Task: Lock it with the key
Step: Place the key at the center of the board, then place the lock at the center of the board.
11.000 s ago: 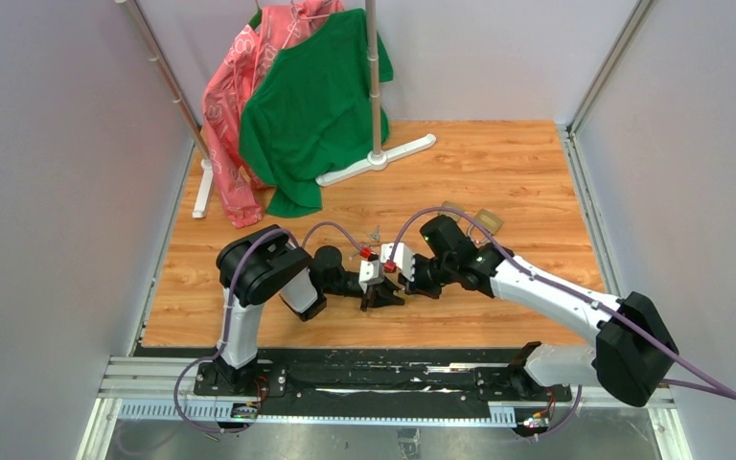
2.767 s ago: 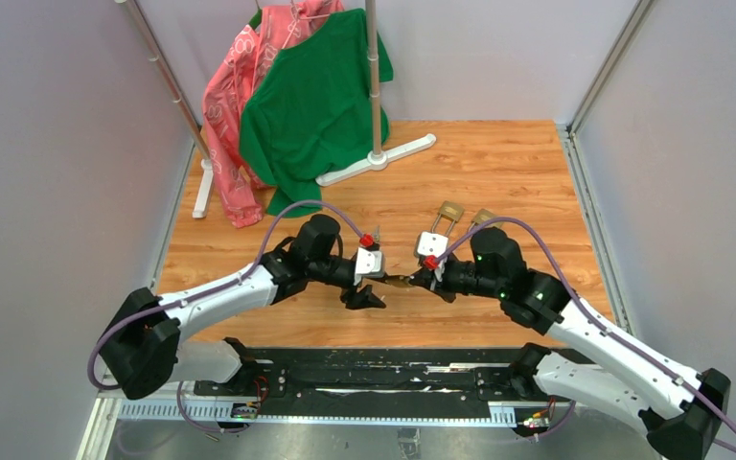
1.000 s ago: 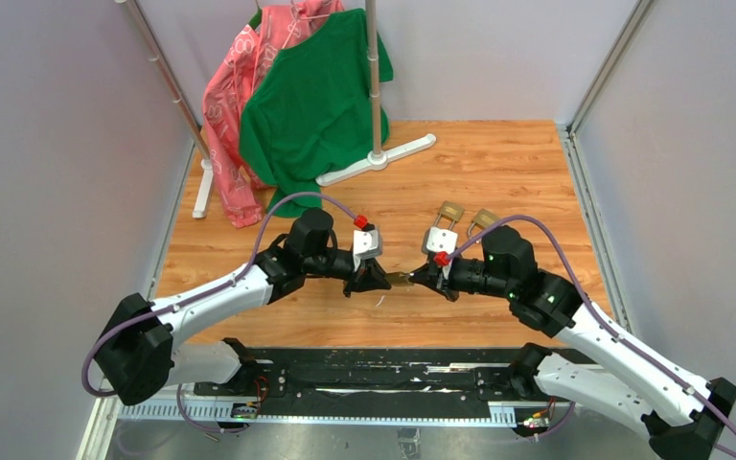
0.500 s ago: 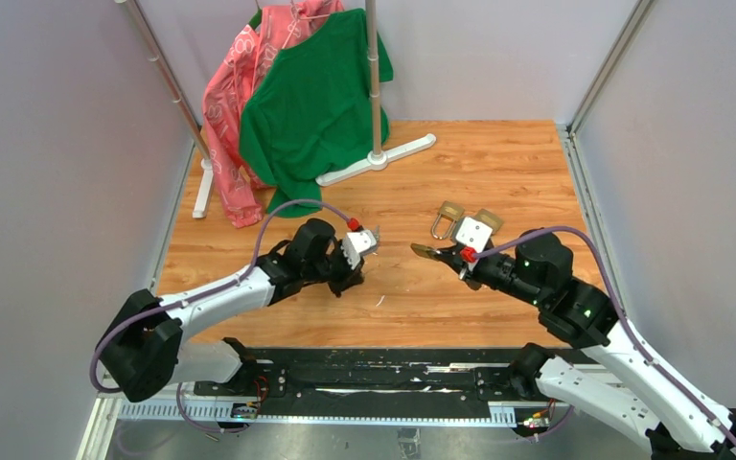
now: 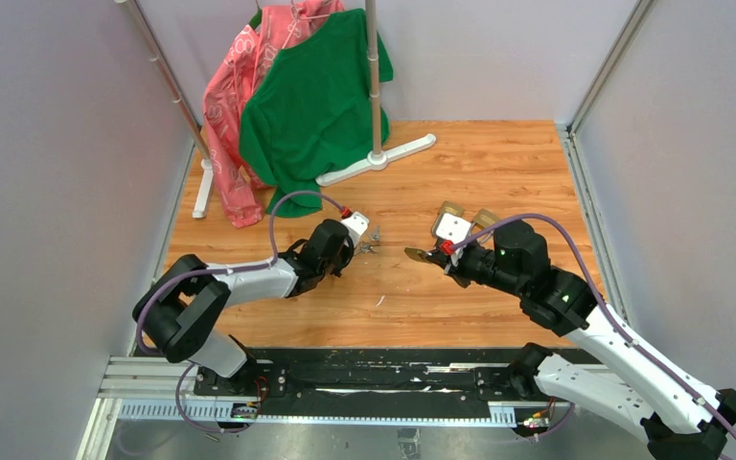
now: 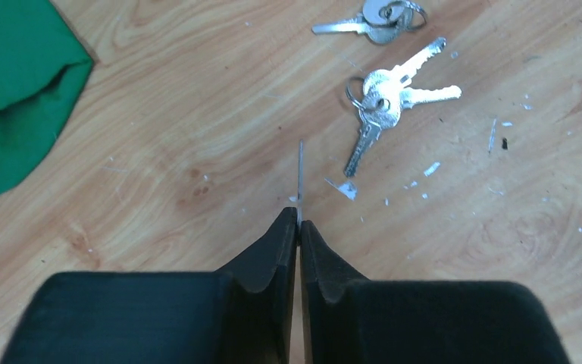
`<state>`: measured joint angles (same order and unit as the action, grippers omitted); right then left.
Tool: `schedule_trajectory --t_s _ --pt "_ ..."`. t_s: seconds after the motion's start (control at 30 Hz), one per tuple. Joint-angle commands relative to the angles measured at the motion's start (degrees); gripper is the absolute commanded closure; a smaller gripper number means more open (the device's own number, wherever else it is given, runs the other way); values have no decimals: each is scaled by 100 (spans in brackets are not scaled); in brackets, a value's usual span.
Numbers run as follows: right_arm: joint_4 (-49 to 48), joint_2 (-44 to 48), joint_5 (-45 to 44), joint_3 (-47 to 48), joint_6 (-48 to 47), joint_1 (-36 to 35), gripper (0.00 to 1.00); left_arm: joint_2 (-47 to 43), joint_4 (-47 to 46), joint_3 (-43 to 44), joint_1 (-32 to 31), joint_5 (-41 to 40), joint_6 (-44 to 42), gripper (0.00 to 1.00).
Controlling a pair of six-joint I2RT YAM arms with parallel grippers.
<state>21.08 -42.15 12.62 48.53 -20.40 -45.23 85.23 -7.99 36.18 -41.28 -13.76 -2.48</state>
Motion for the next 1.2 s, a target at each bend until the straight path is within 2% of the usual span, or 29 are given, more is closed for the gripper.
schedule_trajectory --t_s 0.0,0.07,0.2,0.33,0.4,0.47,0.5,0.57,0.67,0.77,0.97,1.17 --pt "-254 79 163 99 -26 67 100 85 -712 -53 -12 -317 -148 84" --pt "-254 107 156 104 -10 67 100 147 -788 -79 -20 -192 -252 77" --pt "-245 193 107 111 21 69 100 -24 -709 -128 -172 148 -493 56" --pt "-333 70 -583 213 -80 67 100 -520 35 56 -257 273 -269 44" --pt "-480 -289 -1184 308 -360 74 100 -835 335 93 -294 249 -18 31" --pt "-800 -838 -2048 392 -755 68 100 -1124 435 32 -333 111 179 6" --pt "-1029 -1159 -2404 461 -1034 74 100 -1235 481 2 -343 -79 359 1" --pt "-1322 -1927 -2992 664 -1508 61 100 -1388 656 -42 -341 -631 704 0" --pt "-1757 -2953 -3590 1013 -1956 58 100 -1673 772 -179 -335 -945 771 0" --pt "-2367 -3668 -3688 1187 -2485 60 100 -2026 743 -423 -333 -1129 879 0" --pt "-2657 -5338 -3975 1792 -3356 81 100 -2613 572 -922 -133 -1189 1221 0" --pt "-2565 -6402 -4198 2016 -3629 179 100 -3064 566 -1237 419 -962 1454 0"
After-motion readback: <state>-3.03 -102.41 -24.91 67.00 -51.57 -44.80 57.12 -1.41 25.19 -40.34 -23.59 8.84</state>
